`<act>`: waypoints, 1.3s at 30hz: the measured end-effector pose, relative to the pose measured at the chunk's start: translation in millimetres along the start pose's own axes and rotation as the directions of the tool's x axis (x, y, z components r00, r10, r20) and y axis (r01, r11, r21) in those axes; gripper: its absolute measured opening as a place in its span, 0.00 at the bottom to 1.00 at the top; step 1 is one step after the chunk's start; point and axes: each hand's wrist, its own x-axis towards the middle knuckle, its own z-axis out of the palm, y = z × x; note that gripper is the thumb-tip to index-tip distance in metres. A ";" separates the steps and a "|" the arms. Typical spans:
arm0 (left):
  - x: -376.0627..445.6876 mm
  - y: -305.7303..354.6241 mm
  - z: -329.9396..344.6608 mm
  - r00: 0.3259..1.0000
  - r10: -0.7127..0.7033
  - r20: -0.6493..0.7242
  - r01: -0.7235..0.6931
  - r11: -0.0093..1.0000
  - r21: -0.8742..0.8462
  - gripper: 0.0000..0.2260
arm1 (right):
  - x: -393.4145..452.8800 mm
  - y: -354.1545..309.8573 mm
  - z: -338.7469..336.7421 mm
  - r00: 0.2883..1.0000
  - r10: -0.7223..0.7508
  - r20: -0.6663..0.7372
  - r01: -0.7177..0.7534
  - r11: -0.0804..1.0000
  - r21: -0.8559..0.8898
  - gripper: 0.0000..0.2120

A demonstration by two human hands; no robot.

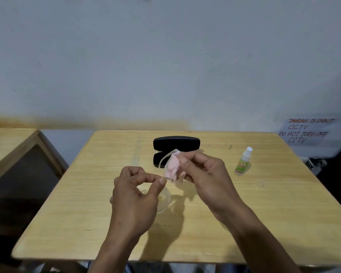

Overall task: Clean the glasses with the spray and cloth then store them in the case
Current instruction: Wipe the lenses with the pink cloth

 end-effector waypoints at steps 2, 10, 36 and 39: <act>0.8 0.9 -0.8 1.000 -0.015 0.000 0.015 0.999 -0.053 0.04 | -2.7 2.7 -0.1 0.998 -0.060 0.009 0.060 0.994 -0.089 0.10; 0.8 3.3 -1.1 0.997 -0.064 0.050 0.072 0.981 -0.178 0.06 | 1.3 9.3 3.9 0.984 -0.143 -0.106 0.137 0.989 -0.061 0.05; 2.2 8.8 -2.8 0.989 -0.119 0.087 0.138 0.956 -0.257 0.04 | -0.4 22.3 9.4 0.971 -0.166 -0.170 0.171 0.985 0.013 0.08; 3.3 9.8 -4.6 0.986 -0.098 0.137 0.127 0.966 -0.223 0.04 | 2.1 17.1 4.5 0.983 -0.098 -0.153 0.115 0.988 0.104 0.07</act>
